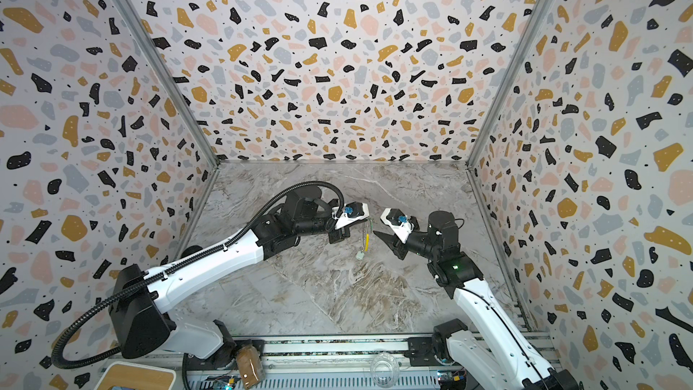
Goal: Remove the keys from the keyring
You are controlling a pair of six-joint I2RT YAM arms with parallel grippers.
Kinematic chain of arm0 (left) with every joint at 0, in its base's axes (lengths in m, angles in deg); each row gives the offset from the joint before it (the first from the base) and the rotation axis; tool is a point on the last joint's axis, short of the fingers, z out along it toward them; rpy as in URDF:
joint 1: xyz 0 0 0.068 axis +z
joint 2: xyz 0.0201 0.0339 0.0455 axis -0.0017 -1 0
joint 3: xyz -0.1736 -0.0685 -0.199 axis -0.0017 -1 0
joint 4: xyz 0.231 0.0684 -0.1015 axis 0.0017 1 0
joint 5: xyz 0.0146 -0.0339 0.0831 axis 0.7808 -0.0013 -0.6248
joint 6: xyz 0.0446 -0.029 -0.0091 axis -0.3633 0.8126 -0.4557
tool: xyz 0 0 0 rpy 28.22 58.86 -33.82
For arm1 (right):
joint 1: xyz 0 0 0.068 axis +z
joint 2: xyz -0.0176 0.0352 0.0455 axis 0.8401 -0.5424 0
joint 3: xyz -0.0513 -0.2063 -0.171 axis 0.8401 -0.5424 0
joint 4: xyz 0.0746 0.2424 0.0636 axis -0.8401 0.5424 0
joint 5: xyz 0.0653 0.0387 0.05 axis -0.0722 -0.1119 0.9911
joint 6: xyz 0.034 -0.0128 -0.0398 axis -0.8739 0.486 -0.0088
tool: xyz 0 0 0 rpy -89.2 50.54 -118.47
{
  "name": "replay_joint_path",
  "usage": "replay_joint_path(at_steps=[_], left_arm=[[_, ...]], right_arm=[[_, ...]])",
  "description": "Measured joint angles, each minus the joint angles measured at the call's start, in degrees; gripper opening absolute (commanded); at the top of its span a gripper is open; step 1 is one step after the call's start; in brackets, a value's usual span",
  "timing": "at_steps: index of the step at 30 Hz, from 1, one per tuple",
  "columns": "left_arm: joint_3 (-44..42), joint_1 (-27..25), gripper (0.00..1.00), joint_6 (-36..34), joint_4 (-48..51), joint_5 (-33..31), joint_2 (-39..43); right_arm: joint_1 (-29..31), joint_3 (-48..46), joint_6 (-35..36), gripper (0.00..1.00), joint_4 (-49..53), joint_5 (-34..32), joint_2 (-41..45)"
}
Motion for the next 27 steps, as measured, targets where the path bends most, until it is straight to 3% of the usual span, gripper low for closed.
replay_joint_path(at_steps=[18,27], left_arm=[[-1.60,0.04,0.00,3.82,-5.55,0.24,0.02],[-1.92,0.42,0.00,4.33,-5.95,1.79,0.44]], right_arm=[[2.25,0.00,-4.39,0.43,-5.92,-0.96,-3.23],[1.14,0.02,1.90,0.47,0.33,0.11,-0.46]])
